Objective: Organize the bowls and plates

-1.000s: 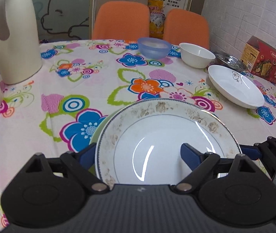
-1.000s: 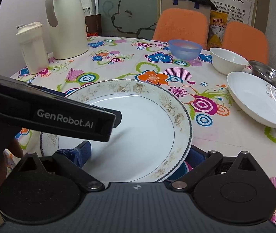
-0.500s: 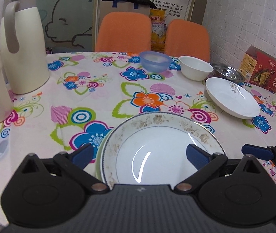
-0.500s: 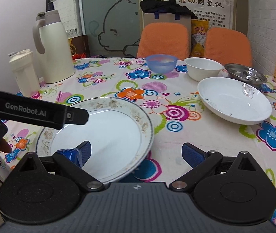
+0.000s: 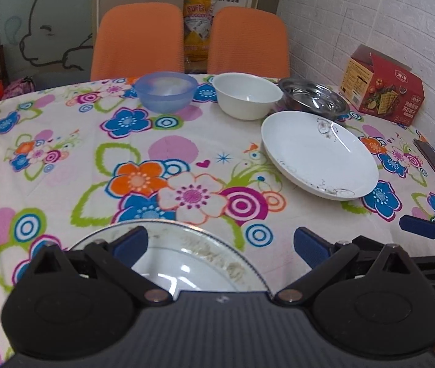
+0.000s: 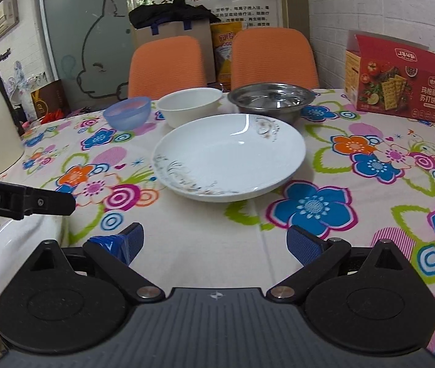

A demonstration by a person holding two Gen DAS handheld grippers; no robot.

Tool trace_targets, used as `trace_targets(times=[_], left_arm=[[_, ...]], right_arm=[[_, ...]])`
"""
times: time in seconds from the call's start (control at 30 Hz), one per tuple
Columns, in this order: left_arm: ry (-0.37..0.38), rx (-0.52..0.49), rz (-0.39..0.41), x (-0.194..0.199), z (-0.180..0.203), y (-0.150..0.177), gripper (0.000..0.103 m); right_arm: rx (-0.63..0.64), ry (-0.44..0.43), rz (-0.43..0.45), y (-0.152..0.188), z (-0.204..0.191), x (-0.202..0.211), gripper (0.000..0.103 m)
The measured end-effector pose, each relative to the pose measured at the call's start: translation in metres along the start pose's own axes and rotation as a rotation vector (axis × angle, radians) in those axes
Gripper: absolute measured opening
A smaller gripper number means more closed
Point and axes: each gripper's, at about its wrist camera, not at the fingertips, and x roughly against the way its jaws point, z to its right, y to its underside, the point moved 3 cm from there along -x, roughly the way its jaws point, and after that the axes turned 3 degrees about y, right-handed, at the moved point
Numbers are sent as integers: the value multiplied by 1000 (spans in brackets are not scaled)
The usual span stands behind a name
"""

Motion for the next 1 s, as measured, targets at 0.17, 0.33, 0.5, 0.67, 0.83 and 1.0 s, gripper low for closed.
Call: trace_targets(times=[0.17,0.33,0.5,0.67,0.83,1.0], left_arm=[[26,-20,-59,-35,12,-27,100],[69,-1,-73,-64,21,-68,100],[78,-9,-101,-108,32,-96,100],[81,-12,-153,-144,42,-99,100],[68,-35,-154,-158,49,-96,100],[55,-90,-149,-158,59,-91,97]], right_arm=[[-9,19,-5,-20,29,-26,88],[-36,10,-26,-43,47,-54,88],[-39,-8,-69,-48,47,-80,88],[9,1,-84,-46,37,-91,89],[56,-1,-72,-45,27,-93,89],[35,27,-60,-45,20,-94,90]])
